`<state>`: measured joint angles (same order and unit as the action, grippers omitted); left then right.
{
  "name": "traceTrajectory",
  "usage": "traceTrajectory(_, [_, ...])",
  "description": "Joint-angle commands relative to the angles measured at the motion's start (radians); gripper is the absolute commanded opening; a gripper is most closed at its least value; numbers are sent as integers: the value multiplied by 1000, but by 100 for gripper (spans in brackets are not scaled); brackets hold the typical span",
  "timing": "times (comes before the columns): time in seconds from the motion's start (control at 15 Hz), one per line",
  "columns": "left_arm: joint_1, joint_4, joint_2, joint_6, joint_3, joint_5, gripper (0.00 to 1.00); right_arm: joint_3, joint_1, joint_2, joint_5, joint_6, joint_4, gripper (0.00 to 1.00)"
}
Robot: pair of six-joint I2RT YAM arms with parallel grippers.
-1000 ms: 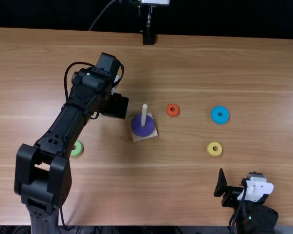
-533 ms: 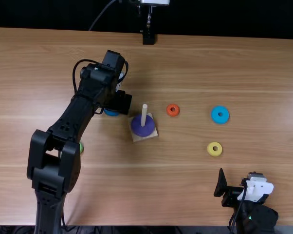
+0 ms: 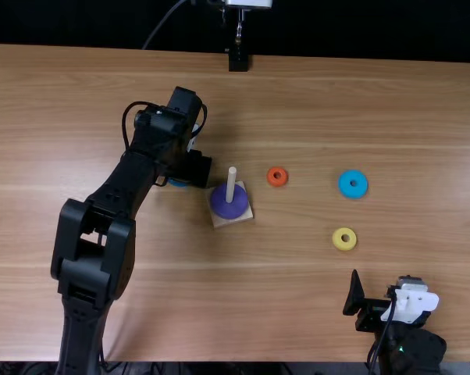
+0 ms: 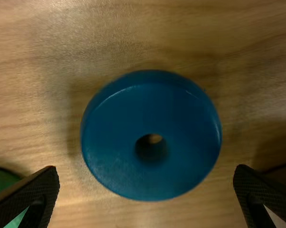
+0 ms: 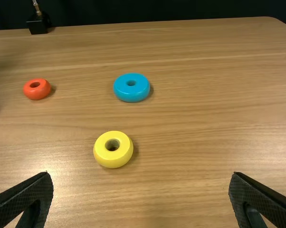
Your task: Build the Hanoi tower: stack the rings onto the peg from bottom to top in this color order: purple, dark blue, light blue, dark green, light green, yellow, orange.
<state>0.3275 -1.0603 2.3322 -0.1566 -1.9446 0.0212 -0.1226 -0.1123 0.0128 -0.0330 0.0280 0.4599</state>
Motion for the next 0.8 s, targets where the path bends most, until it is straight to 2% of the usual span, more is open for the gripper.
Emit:
traceTrajectory(0.0, [8, 6, 32, 13, -37, -8, 100, 107, -7, -13, 0, 0, 57, 100])
traceTrajectory(0.73, [4, 9, 73, 13, -77, -12, 100, 107, -7, -13, 0, 0, 57, 100])
